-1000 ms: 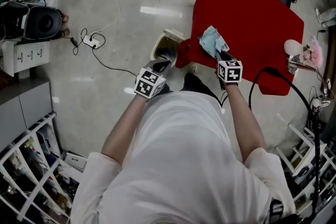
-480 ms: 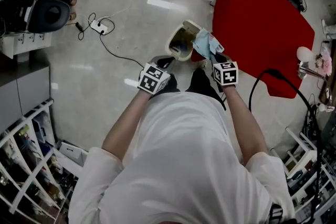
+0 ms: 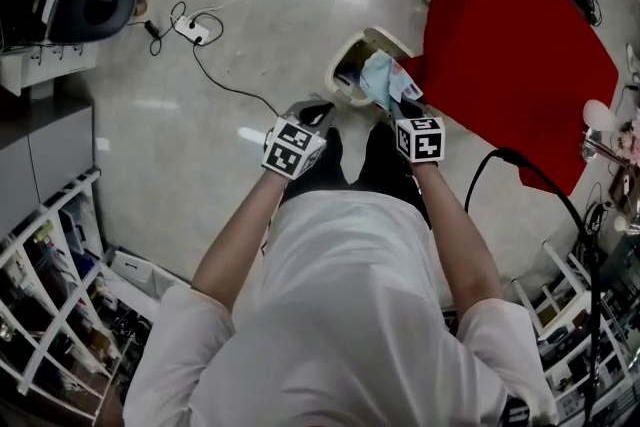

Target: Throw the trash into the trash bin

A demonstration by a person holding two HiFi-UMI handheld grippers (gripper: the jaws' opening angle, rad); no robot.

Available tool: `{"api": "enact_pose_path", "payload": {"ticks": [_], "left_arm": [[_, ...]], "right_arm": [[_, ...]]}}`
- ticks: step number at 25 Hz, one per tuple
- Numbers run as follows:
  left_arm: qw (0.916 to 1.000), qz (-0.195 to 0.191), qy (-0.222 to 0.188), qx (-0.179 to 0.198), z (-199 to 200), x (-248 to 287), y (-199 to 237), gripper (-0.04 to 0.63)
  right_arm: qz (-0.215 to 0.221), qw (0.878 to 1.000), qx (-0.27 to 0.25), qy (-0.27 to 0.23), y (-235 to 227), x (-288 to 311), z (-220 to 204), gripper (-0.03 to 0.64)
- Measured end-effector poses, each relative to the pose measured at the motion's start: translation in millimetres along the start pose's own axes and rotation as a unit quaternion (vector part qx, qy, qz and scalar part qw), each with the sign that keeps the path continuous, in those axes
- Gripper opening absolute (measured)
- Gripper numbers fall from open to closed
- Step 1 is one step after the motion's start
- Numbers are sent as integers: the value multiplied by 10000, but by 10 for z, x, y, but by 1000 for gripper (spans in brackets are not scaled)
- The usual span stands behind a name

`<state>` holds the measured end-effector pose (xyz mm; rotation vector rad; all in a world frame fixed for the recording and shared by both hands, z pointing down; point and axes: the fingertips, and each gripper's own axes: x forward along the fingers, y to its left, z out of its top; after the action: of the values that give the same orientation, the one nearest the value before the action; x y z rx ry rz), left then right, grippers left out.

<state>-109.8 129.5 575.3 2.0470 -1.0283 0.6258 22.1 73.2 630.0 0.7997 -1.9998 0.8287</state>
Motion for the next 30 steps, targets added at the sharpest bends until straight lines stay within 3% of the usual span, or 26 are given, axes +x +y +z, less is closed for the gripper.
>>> {"api": "enact_pose_path", "payload": {"ticks": [8, 19, 30], "left_arm": [[9991, 172, 41, -380, -248, 367, 304, 5], [9983, 548, 191, -110, -605, 1042, 735, 5], [9978, 381, 362, -410, -1143, 1857, 831, 5]], "right_arm": [[82, 9996, 175, 217, 9, 689, -174, 9], [61, 9978, 483, 457, -316, 1690, -646, 9], [-110, 9969, 345, 692, -603, 2503, -1204, 12]]}}
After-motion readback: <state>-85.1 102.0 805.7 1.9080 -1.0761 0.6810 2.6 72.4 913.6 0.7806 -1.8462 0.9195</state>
